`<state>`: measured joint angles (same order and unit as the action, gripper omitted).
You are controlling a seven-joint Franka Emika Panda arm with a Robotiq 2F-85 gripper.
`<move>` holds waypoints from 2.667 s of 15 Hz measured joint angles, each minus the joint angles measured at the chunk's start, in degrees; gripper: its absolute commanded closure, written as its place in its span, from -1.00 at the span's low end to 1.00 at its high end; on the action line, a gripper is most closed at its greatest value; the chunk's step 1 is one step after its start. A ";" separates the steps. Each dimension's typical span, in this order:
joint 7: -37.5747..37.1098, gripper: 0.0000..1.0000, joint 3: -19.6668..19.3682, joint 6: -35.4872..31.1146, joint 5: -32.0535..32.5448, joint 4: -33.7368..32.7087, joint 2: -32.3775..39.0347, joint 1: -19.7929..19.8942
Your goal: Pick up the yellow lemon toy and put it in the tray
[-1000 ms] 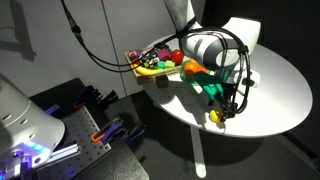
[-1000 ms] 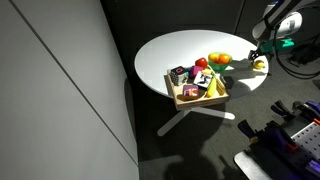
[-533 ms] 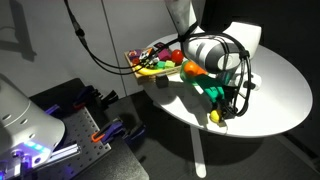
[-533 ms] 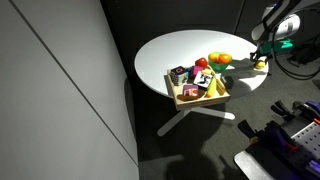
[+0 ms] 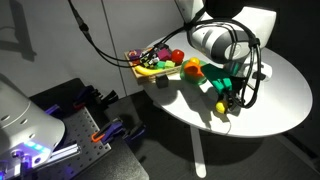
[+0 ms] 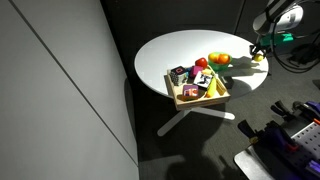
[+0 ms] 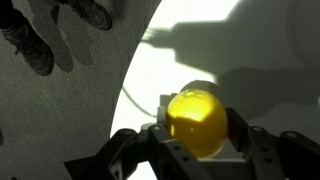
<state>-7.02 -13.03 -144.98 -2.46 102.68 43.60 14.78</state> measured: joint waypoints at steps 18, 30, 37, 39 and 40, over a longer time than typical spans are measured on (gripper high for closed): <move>10.46 0.32 5.27 7.33 2.90 11.36 -16.28 -3.75; 9.62 -0.18 5.03 5.56 4.43 16.47 -20.06 -6.55; 9.62 0.32 5.02 5.54 4.43 16.50 -20.02 -6.55; 9.63 0.32 5.24 5.53 4.43 16.51 -19.91 -6.56; 9.63 0.32 5.47 5.48 4.43 16.50 -19.92 -6.60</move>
<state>2.60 -7.56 -139.50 1.97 119.18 23.68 8.18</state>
